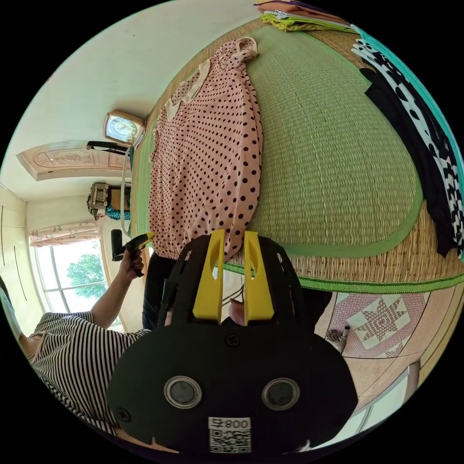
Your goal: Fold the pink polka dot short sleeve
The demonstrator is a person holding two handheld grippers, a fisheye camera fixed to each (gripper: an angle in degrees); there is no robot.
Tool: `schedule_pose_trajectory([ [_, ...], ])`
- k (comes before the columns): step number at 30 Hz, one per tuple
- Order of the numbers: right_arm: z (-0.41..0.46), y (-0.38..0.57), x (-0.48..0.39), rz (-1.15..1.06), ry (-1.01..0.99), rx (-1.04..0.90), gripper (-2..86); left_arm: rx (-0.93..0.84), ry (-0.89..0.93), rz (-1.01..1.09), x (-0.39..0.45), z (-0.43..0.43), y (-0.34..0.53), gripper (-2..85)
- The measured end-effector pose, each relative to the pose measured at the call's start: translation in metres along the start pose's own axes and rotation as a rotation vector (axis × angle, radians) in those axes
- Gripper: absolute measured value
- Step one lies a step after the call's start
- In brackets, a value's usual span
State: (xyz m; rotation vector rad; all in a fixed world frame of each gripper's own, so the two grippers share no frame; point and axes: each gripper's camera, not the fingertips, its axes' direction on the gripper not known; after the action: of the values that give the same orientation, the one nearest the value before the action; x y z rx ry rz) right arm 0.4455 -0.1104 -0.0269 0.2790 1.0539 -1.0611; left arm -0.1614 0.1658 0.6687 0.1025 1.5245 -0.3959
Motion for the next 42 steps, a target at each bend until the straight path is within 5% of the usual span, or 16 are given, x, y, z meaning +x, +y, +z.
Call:
schedule_pose_trajectory([
  [15,0.009,0.042,0.026,0.000,-0.006,-0.037,0.6,0.041,0.040,-0.075,-0.034,0.034,0.024,2.9],
  [22,-0.010,0.049,0.046,0.055,-0.001,0.085,0.6,0.242,-0.014,-0.123,-0.040,0.036,0.019,5.2],
  [27,-0.030,0.018,0.042,-0.006,-0.011,0.287,2.1,0.244,-0.059,0.038,0.002,0.064,-0.030,2.3],
  [42,0.008,-0.139,0.014,-0.220,0.170,0.493,9.0,-0.042,-0.107,0.732,0.239,0.368,-0.315,6.7],
])
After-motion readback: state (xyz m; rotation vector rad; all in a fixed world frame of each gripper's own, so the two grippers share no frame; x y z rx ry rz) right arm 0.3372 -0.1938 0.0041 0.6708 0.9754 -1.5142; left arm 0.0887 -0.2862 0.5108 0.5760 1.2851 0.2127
